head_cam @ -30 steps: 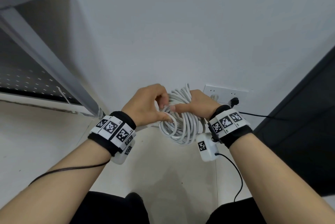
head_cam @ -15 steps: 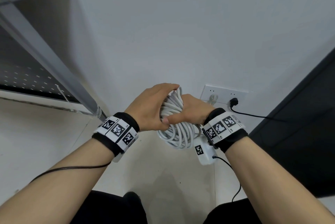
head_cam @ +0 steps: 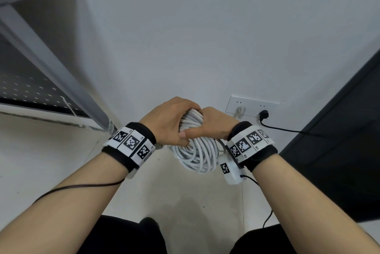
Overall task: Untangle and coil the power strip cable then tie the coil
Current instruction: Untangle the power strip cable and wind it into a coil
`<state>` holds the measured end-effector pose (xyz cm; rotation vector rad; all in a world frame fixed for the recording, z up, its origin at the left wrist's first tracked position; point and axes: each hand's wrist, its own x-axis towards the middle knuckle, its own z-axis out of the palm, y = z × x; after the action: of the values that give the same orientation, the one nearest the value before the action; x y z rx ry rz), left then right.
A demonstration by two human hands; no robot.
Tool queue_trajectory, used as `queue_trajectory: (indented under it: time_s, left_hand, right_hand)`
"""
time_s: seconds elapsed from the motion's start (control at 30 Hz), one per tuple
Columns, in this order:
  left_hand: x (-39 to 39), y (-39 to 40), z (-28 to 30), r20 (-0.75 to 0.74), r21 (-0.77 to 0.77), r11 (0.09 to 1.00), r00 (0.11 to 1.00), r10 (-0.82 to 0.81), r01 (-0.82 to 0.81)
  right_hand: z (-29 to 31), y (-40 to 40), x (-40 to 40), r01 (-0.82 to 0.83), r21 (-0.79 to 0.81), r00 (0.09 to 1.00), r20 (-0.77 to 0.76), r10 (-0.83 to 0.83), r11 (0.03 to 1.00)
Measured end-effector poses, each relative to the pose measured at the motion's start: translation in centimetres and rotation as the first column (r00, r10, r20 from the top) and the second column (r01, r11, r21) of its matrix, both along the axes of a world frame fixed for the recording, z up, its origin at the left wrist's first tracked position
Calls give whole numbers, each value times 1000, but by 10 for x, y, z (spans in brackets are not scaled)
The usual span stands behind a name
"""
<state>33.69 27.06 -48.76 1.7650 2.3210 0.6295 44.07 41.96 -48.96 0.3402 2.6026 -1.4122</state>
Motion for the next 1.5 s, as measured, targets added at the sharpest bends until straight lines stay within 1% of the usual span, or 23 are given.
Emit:
queue_trajectory:
  time_s: [0.13, 0.23, 0.27, 0.4, 0.5, 0.57, 0.7, 0.83, 1.0, 1.2, 1.33, 1.5]
  left_hand:
    - [-3, -2, -1, -9, -10, 998, 998, 61, -61]
    - [-8, -4, 1, -45, -30, 990, 989, 139, -140]
    - [-10, -5, 3, -50, -30, 986, 985, 165, -166]
    - [-15, -8, 6, -60, -4, 962, 960, 272, -273]
    - [-14, -9, 5, -102, -28, 954, 951, 293, -297]
    - [-14, -9, 6, -81, -38, 951, 949, 304, -308]
    - [-12, -10, 15, 14, -22, 952, 952, 306, -306]
    - [-9, -12, 19, 123, -57, 955, 947, 296, -291]
    - [-8, -10, 18, 189, -93, 961, 943, 276, -262]
    - [-6, -15, 19, 217, -78, 960, 936, 278, -268]
    - [-7, -19, 21, 209, -62, 960, 937, 281, -275]
    - [-9, -30, 19, 210, -65, 957, 934, 289, -281]
  right_hand:
    - [2, -2, -2, 46, 33, 999, 17, -46, 998]
    - [4, -6, -2, 104, 182, 994, -2, -106, 978]
    - [5, -7, -2, 98, 217, 995, -6, -99, 971]
    - [3, -15, -1, 15, 256, 1000, 2, -16, 967]
    - [-6, -20, -5, 52, 327, 998, -62, -34, 944]
    - [-7, -21, -6, 100, 348, 991, -120, -61, 932]
    - [-2, -18, -7, 159, 295, 973, -209, -99, 942]
    - [3, -15, -3, 152, 206, 975, -190, -113, 967]
    - [9, -15, -3, 125, 164, 978, -188, -93, 978]
    - [15, -16, -4, 99, 179, 982, -177, -67, 979]
    - [15, -21, -6, 102, 183, 980, -188, -67, 978]
    - [12, -33, -11, 78, 227, 981, -193, -34, 971]
